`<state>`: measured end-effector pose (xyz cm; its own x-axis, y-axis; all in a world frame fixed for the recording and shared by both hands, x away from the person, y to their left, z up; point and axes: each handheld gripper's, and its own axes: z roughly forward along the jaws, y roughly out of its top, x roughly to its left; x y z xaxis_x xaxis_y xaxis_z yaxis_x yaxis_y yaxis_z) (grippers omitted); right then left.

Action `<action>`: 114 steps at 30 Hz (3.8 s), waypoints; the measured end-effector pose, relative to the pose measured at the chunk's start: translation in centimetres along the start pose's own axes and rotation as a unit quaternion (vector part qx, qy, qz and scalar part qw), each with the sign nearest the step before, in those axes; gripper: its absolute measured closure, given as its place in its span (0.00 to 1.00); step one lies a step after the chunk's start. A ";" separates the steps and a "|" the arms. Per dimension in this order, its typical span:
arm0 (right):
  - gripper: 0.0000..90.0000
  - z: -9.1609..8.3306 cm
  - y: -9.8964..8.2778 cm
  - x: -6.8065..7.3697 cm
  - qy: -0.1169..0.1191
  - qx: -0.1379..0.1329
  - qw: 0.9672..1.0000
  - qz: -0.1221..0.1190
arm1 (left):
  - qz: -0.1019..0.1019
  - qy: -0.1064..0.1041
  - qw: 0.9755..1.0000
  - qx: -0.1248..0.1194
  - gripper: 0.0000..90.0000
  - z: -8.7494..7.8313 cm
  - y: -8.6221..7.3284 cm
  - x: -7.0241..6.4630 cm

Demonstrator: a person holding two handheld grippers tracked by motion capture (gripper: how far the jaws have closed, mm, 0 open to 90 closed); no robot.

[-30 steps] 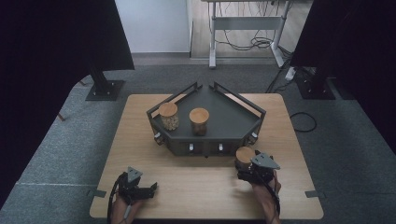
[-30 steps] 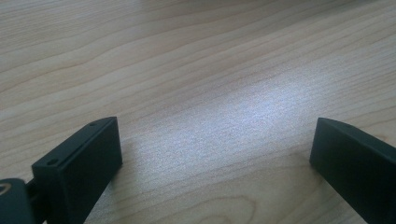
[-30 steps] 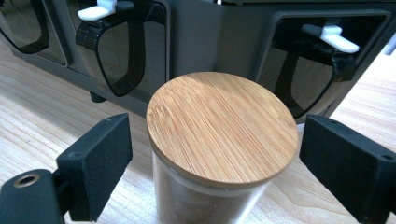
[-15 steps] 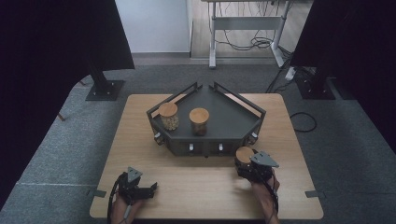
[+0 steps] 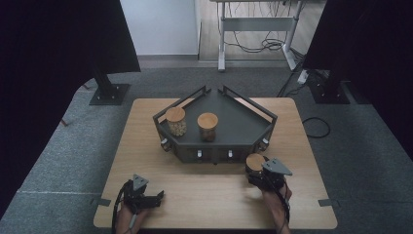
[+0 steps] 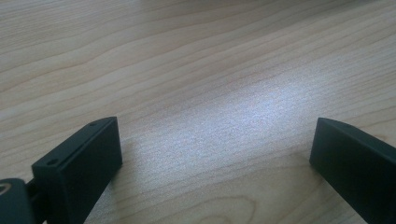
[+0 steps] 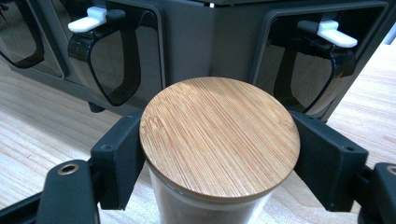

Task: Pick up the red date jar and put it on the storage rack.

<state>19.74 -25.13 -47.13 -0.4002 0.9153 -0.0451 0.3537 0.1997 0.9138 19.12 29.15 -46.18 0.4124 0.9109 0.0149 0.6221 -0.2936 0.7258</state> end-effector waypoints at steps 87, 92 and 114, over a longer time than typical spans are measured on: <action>0.25 -5.0 5.2 0.0 0.031 -0.029 0.999 -0.012 | 0.008 -0.007 1.000 0.000 0.02 -0.1 -0.1 0.2; 0.25 -5.3 5.6 -0.1 0.033 -0.032 0.999 -0.007 | 0.008 -0.008 1.000 0.000 0.02 -0.1 -0.1 0.2; 0.25 -5.8 7.3 -0.2 0.040 -0.035 0.999 -0.010 | 0.009 -0.010 1.000 -0.001 0.02 -0.1 -0.1 0.2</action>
<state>17.47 -25.89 -38.15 -0.4734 0.8802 -0.0331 0.2861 0.1892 0.9393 19.09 29.40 -46.20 0.4367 0.8995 0.0137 0.6138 -0.3091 0.7264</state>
